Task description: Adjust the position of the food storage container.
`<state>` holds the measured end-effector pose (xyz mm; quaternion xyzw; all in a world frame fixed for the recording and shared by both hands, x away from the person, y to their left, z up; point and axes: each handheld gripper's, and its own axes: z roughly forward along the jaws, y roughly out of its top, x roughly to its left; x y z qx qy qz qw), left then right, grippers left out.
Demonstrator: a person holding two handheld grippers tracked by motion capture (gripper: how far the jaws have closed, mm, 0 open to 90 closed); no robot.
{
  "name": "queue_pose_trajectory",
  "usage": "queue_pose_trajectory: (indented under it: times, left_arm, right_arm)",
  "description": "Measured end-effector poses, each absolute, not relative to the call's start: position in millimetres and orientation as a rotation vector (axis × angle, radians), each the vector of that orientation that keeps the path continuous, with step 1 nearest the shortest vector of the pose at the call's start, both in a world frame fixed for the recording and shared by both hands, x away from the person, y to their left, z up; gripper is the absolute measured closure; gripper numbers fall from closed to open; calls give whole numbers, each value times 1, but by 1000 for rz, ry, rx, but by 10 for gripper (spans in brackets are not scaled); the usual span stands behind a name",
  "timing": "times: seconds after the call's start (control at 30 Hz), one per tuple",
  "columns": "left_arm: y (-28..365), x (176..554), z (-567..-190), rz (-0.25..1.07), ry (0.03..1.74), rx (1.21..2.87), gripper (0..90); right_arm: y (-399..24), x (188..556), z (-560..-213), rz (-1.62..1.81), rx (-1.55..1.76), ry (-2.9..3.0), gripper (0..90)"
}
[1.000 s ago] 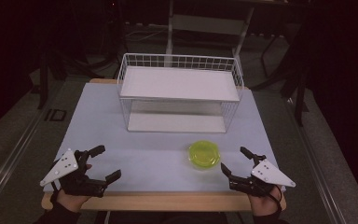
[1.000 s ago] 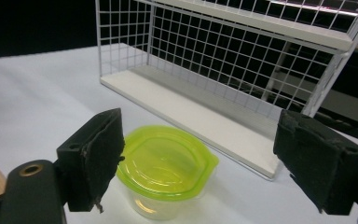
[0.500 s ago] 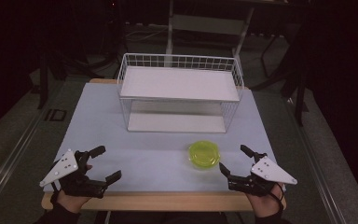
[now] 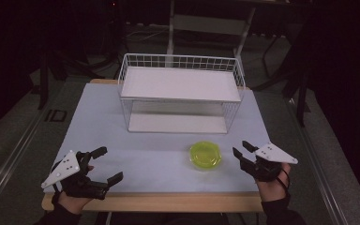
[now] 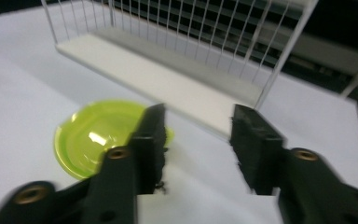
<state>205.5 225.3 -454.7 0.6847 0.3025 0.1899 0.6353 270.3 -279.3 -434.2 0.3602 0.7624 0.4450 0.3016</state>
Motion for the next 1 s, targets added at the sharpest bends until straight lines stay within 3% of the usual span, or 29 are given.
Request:
queue_pose_trajectory:
  times: [0.1,0.13,0.3,1.0]
  left_arm:
    - [226,206,-455,427,685,1559,5]
    - [226,205,-454,434,688,1558,5]
    - [227,205,-454,426,688,1546,5]
    - [227,204,-453,421,675,1537,5]
  right_arm:
    - [-282,276,-438,1151,993,2034,643]
    - [-285,283,-443,1133,1026,2057,734]
    - [-285,299,-454,1073,1114,2125,898]
    - [-261,332,-513,956,1281,2338,900]
